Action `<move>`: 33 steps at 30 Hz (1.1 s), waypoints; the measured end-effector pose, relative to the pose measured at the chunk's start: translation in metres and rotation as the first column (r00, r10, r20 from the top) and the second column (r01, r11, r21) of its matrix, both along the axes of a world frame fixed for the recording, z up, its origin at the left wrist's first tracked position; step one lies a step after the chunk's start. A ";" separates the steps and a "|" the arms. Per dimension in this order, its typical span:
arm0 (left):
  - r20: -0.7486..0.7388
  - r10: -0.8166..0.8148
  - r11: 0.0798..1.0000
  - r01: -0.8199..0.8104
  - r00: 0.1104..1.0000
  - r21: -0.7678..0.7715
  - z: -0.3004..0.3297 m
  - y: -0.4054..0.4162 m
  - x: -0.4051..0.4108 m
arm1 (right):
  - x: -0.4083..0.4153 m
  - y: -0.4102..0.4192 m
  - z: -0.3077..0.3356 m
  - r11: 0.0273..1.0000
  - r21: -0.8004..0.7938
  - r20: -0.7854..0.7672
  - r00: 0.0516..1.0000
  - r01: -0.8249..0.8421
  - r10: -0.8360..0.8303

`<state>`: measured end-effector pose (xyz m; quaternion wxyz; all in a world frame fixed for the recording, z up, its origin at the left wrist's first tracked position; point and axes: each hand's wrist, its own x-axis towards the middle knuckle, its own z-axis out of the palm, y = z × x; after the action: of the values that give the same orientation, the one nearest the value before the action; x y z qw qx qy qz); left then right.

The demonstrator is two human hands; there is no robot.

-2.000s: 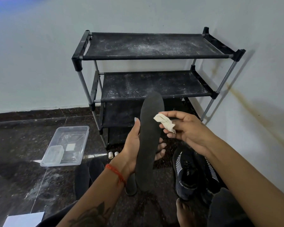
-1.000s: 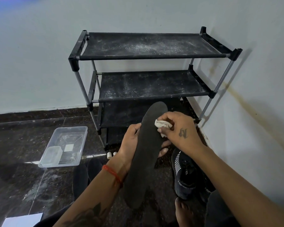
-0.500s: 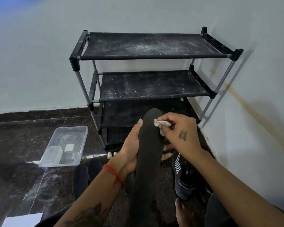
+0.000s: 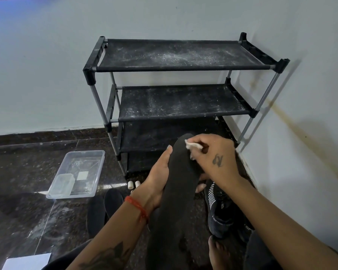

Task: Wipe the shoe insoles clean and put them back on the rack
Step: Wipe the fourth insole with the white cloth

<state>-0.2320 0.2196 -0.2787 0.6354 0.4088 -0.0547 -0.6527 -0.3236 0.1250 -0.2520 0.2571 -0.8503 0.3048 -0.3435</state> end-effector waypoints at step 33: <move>0.297 -0.019 0.993 -0.016 0.955 0.115 -0.017 -0.007 0.011 | 0.003 0.017 0.008 0.958 0.184 0.040 0.976 -0.219 0.215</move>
<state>-0.2212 0.2125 -0.2959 0.5945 0.5388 -0.1119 -0.5863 -0.3206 0.1415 -0.2437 0.3749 -0.8473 0.2381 -0.2912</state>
